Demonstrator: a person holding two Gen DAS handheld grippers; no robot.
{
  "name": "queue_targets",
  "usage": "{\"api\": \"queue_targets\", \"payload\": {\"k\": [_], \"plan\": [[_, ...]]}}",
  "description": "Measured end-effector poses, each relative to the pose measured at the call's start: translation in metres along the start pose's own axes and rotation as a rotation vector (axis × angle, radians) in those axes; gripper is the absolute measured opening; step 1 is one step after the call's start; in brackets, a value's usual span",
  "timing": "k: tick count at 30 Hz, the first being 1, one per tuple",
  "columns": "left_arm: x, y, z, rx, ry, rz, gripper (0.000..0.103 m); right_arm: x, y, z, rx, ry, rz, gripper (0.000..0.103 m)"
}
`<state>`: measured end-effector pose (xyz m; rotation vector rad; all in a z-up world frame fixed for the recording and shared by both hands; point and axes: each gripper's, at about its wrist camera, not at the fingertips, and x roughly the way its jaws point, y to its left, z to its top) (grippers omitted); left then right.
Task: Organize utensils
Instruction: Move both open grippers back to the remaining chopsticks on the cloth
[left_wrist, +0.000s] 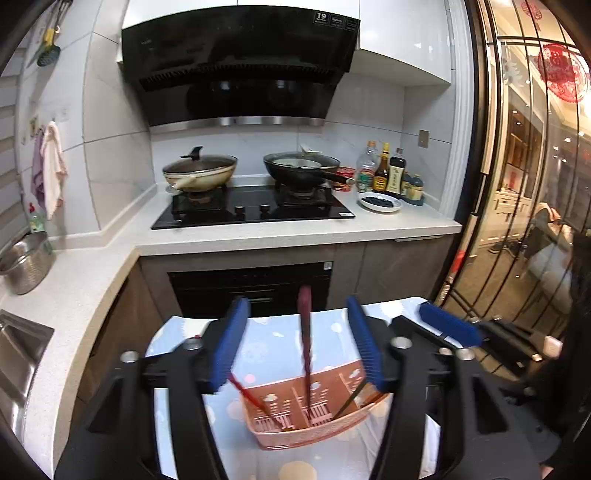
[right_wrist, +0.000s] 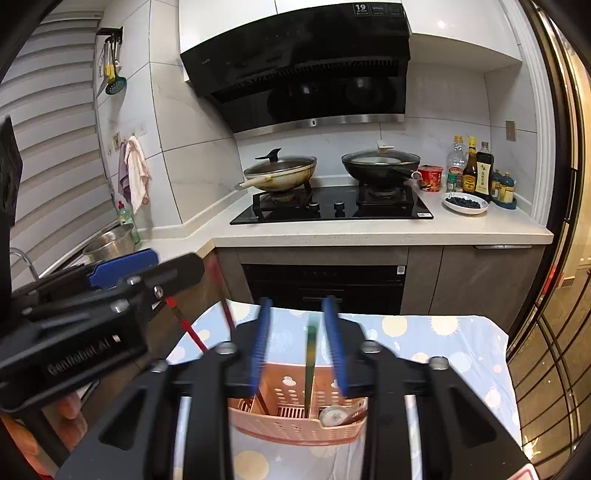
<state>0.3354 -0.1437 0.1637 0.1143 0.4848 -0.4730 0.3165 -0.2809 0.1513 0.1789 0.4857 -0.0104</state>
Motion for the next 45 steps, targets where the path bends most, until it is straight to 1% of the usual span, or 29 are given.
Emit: {"api": "queue_targets", "payload": {"k": [2, 4, 8, 11, 13, 15, 19, 22, 25, 28, 30, 32, 34, 38, 43, 45], "plan": [[-0.004, 0.002, -0.008, -0.006, -0.003, 0.003, 0.063, -0.008, 0.003, -0.004, -0.017, -0.007, -0.028, 0.038], [-0.011, 0.004, -0.013, -0.014, -0.009, 0.003, 0.064, -0.016, 0.007, -0.010, -0.026, -0.014, -0.045, 0.040], [-0.028, 0.003, -0.024, -0.004, -0.011, 0.012, 0.071, -0.034, 0.015, -0.023, -0.039, -0.016, -0.043, 0.042], [-0.039, 0.001, -0.032, 0.005, -0.013, 0.016, 0.073, -0.048, 0.024, -0.032, -0.062, -0.026, -0.059, 0.043], [-0.047, 0.003, -0.037, 0.008, -0.011, 0.022, 0.074, -0.057, 0.028, -0.040, -0.068, -0.032, -0.070, 0.049], [-0.056, 0.005, -0.043, 0.011, -0.013, 0.031, 0.074, -0.064, 0.028, -0.048, -0.063, -0.024, -0.073, 0.051], [-0.075, 0.009, -0.059, 0.014, -0.010, 0.048, 0.079, -0.082, 0.025, -0.070, -0.046, -0.003, -0.086, 0.051], [-0.082, 0.009, -0.073, 0.019, 0.004, 0.066, 0.080, -0.097, 0.023, -0.089, -0.023, 0.011, -0.093, 0.052], [-0.090, 0.011, -0.093, 0.017, 0.035, 0.059, 0.080, -0.113, 0.021, -0.111, -0.005, 0.028, -0.096, 0.052], [-0.099, 0.013, -0.118, 0.024, 0.066, 0.065, 0.087, -0.126, 0.023, -0.139, -0.014, 0.060, -0.113, 0.052], [-0.104, 0.014, -0.138, 0.024, 0.088, 0.067, 0.087, -0.132, 0.027, -0.160, -0.038, 0.093, -0.135, 0.052], [-0.108, 0.016, -0.160, 0.018, 0.129, 0.064, 0.087, -0.137, 0.031, -0.184, -0.069, 0.131, -0.161, 0.052], [-0.109, 0.017, -0.182, 0.006, 0.181, 0.068, 0.087, -0.141, 0.033, -0.207, -0.079, 0.175, -0.166, 0.052], [-0.114, 0.016, -0.220, -0.007, 0.254, 0.068, 0.087, -0.148, 0.032, -0.252, -0.055, 0.262, -0.151, 0.052], [-0.124, 0.012, -0.265, -0.013, 0.334, 0.071, 0.087, -0.159, 0.033, -0.300, -0.057, 0.331, -0.172, 0.052], [-0.127, 0.009, -0.284, -0.019, 0.371, 0.064, 0.087, -0.161, 0.032, -0.318, -0.033, 0.363, -0.158, 0.052]]}}
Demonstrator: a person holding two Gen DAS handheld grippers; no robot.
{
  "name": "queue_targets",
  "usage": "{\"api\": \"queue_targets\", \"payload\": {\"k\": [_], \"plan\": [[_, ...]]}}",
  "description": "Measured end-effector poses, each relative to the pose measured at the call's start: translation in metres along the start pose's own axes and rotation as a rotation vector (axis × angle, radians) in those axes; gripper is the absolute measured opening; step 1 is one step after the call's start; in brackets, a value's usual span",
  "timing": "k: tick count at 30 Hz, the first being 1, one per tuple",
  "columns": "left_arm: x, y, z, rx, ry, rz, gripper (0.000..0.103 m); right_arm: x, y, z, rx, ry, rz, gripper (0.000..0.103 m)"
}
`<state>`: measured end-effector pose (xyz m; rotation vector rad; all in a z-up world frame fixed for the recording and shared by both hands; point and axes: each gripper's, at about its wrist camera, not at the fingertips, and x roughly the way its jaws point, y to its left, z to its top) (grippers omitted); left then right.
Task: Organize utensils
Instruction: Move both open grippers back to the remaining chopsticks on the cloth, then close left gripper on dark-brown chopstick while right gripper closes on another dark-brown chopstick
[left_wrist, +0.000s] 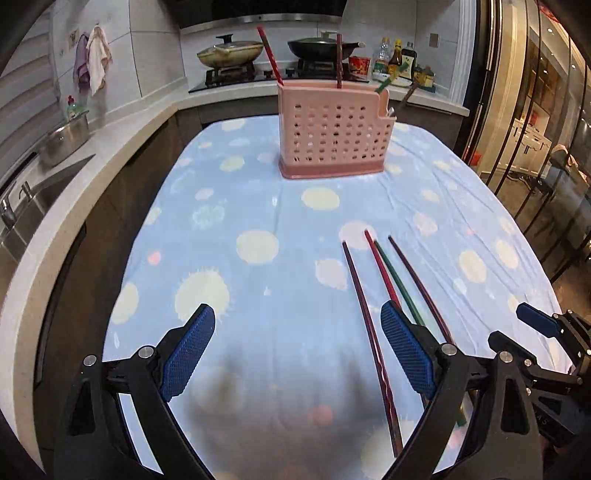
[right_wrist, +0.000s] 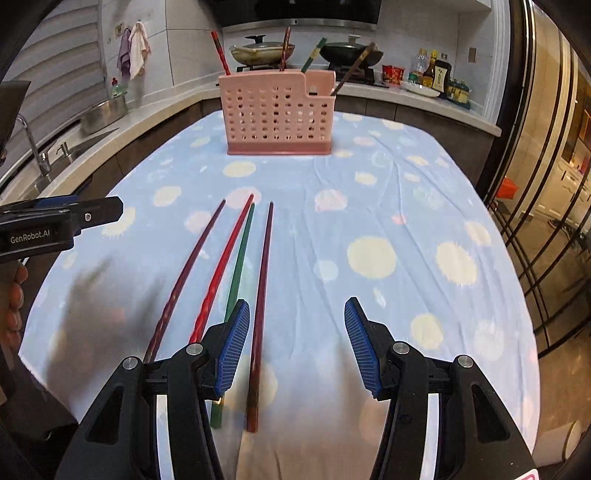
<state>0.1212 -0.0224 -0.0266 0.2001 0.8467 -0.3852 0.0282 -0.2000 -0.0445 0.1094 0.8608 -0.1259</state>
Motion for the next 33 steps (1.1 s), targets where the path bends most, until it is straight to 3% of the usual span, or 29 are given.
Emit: {"api": "queue_targets", "payload": {"k": [8, 16, 18, 22, 27, 33], "plan": [[0.001, -0.016, -0.052, 0.002, 0.073, -0.033, 0.087, 0.002, 0.003, -0.039, 0.014, 0.058, 0.029, 0.050], [0.004, -0.033, -0.069, 0.027, 0.100, -0.041, 0.086, 0.001, 0.008, -0.047, -0.003, 0.070, 0.042, 0.041], [0.004, -0.037, -0.071, 0.038, 0.102, -0.048, 0.081, 0.002, 0.009, -0.048, -0.008, 0.074, 0.045, 0.038], [0.010, -0.042, -0.075, 0.040, 0.130, -0.077, 0.062, 0.005, 0.010, -0.051, -0.006, 0.080, 0.043, 0.032], [0.014, -0.049, -0.082, 0.052, 0.154, -0.113, 0.057, 0.009, 0.010, -0.053, -0.011, 0.086, 0.037, 0.022], [0.016, -0.054, -0.085, 0.066, 0.155, -0.135, 0.040, 0.009, 0.011, -0.053, -0.026, 0.085, 0.039, 0.010]]}}
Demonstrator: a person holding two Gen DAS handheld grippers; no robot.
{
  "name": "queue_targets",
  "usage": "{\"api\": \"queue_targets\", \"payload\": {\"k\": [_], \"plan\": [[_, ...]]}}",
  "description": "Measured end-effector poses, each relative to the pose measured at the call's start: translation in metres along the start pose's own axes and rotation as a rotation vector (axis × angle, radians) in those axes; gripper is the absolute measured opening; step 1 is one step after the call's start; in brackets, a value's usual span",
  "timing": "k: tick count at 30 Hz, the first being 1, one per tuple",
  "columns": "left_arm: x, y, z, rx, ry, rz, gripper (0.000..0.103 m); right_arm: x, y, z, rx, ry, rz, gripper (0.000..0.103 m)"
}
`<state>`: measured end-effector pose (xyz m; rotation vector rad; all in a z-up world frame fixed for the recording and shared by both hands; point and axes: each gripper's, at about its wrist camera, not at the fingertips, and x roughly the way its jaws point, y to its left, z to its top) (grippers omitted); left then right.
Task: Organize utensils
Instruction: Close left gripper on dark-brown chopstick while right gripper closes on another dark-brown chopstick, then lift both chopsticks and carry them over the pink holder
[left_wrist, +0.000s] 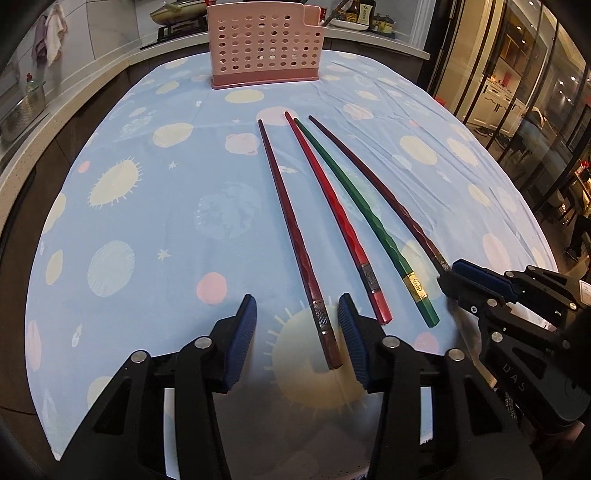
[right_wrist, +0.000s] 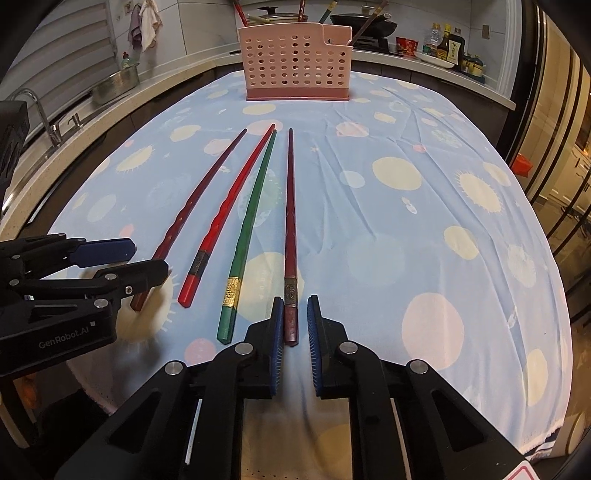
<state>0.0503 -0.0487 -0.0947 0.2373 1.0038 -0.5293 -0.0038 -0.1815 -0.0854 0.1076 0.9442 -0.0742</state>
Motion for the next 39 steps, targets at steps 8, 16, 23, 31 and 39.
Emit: {"api": "queue_targets", "payload": {"k": [8, 16, 23, 31, 39], "plan": [[-0.002, 0.004, 0.000, 0.004, 0.013, -0.051, 0.010, -0.002, -0.001, 0.001, 0.009, 0.000, 0.009, 0.007], [-0.023, 0.006, 0.012, -0.002, -0.037, -0.063, 0.007, -0.026, -0.017, 0.015, 0.056, -0.051, 0.045, 0.007], [-0.053, 0.015, 0.037, -0.014, -0.130, -0.058, 0.007, -0.062, -0.031, 0.047, 0.082, -0.165, 0.061, 0.007], [-0.024, 0.012, 0.021, -0.032, -0.031, -0.073, 0.032, -0.054, -0.031, 0.043, 0.081, -0.143, 0.070, 0.007], [0.002, 0.007, 0.004, -0.015, 0.017, -0.050, 0.031, -0.048, -0.025, 0.033, 0.085, -0.115, 0.084, 0.007]]}}
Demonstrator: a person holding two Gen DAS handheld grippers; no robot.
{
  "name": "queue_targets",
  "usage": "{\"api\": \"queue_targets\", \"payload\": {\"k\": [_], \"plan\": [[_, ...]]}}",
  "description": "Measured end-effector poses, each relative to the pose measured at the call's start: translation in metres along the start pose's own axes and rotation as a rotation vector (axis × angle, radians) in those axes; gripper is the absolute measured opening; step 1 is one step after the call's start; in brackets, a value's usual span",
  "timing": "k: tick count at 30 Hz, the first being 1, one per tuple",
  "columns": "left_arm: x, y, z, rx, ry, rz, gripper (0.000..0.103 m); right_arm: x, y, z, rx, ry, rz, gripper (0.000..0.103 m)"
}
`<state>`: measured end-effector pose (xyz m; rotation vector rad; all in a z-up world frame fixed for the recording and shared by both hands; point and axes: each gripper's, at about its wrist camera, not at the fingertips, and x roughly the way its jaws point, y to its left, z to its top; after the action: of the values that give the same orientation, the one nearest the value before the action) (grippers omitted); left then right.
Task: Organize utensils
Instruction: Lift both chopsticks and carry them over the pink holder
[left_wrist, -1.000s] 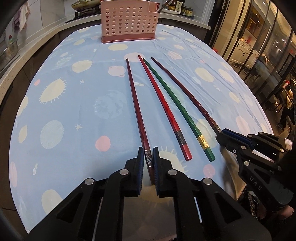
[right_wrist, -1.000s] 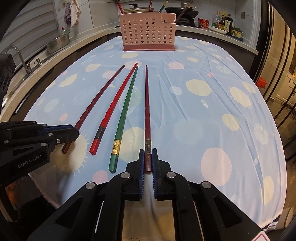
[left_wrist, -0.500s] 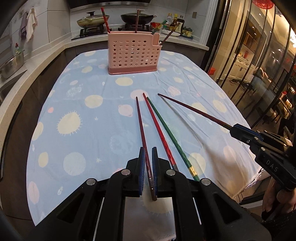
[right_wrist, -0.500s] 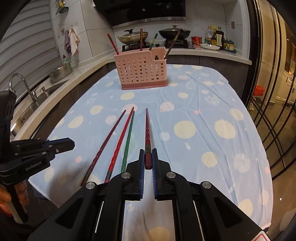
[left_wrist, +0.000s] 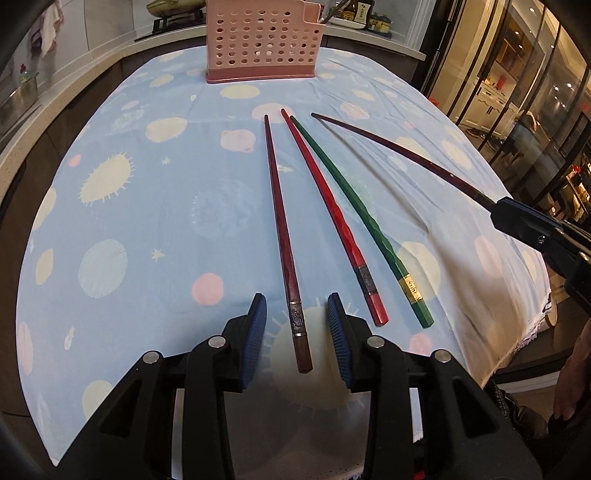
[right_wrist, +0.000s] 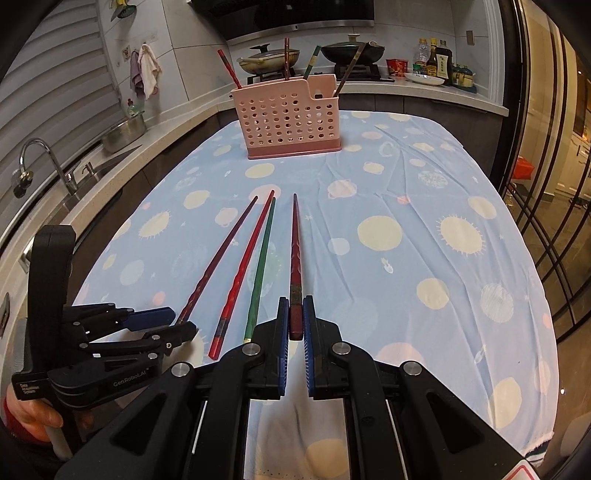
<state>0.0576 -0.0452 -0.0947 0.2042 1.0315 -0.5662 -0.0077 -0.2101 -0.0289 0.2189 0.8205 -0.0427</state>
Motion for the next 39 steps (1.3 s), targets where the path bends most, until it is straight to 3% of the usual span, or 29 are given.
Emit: {"api": "queue_targets", "payload": {"k": [2, 8, 15, 25, 39], "plan": [[0.000, 0.003, 0.000, -0.011, 0.007, -0.019, 0.009, -0.001, 0.001, 0.000, 0.002, -0.002, -0.002, 0.007], [-0.011, 0.008, 0.003, -0.025, -0.004, -0.039, 0.008, -0.005, 0.000, 0.002, 0.002, -0.015, -0.004, 0.007], [-0.057, 0.012, 0.027, -0.017, -0.130, -0.030, 0.008, -0.022, -0.003, 0.021, 0.001, -0.078, -0.001, 0.007], [-0.106, 0.013, 0.104, 0.031, -0.343, 0.002, 0.006, -0.047, -0.002, 0.095, -0.033, -0.239, 0.032, 0.007], [-0.117, 0.016, 0.206, 0.082, -0.469, 0.037, 0.006, -0.034, -0.005, 0.190, -0.041, -0.350, 0.058, 0.007]]}}
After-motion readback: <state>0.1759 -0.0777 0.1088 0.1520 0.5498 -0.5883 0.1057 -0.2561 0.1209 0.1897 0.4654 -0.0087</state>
